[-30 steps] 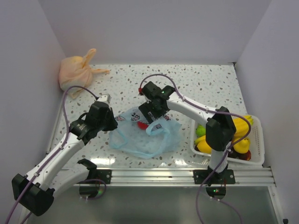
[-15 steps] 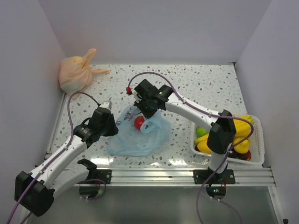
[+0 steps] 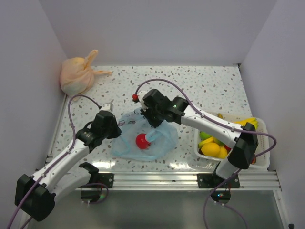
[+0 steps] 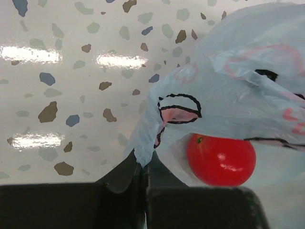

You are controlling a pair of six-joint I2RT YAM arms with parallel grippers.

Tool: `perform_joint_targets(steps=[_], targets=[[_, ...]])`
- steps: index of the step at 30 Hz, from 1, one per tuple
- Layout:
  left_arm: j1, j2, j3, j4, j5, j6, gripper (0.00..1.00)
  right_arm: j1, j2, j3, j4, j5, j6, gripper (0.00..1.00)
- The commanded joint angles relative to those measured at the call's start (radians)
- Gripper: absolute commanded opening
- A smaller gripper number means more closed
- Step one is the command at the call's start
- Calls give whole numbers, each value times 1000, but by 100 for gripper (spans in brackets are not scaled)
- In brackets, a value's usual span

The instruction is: Untie the knot of the plastic bag and take out the fruit

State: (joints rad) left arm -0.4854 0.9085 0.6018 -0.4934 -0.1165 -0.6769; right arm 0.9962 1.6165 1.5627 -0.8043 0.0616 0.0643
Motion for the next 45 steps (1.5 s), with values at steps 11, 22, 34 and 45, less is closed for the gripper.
perform_joint_targets(steps=[11,22,34,45], targets=[[2,-56,45,-62,9,10,0,-96,-24,-5,8,90,63,84],[2,-10,128,-103,31,8,0,90,-66,269,-81,77,45,93],[2,-20,135,-132,26,14,0,111,-6,-130,229,-36,164,84],[2,-33,124,-140,28,14,0,78,158,-228,407,32,170,87]])
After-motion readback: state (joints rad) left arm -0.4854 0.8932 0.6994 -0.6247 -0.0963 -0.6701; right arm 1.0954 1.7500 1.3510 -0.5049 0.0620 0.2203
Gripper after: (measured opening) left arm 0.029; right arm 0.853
